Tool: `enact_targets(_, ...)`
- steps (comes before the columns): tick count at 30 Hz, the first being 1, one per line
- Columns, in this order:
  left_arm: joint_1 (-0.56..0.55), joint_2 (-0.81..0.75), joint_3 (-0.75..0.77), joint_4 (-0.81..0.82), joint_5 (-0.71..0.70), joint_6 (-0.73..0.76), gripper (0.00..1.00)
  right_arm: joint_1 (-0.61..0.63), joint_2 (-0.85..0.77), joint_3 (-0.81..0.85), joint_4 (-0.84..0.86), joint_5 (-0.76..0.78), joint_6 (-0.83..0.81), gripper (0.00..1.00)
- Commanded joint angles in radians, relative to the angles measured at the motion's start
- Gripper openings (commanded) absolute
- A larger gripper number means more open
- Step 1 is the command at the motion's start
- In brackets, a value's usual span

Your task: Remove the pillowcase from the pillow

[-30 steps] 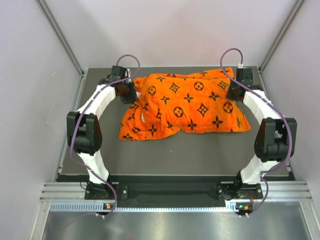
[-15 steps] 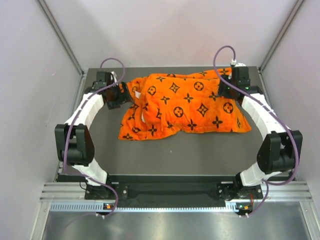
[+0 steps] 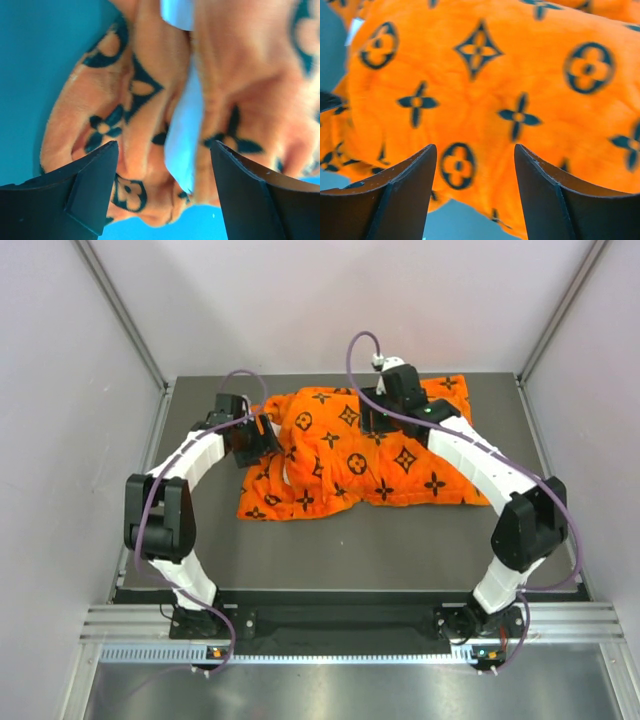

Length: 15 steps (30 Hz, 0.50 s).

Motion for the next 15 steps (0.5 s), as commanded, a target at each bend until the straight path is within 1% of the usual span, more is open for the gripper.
enact_targets(1,0.004,0.033,0.024,0.038,-0.087,-0.032,0.76,0.056,0.047,0.086,0.014,-0.031,0.017,0.63)
enact_targets(4,0.004,0.015,0.003,0.044,-0.133,-0.040,0.73,0.093,0.075,0.129,0.007,-0.037,0.014,0.64)
enact_targets(7,0.004,-0.013,-0.037,0.084,-0.146,-0.041,0.73,0.118,0.085,0.143,0.005,-0.037,0.017,0.64)
enact_targets(12,0.000,0.039,-0.028,0.107,-0.091,-0.055,0.73,0.150,0.115,0.167,0.005,-0.043,0.019,0.65)
enact_targets(15,-0.005,0.074,-0.017,0.135,-0.087,-0.064,0.74,0.174,0.145,0.198,0.005,-0.054,0.014,0.65)
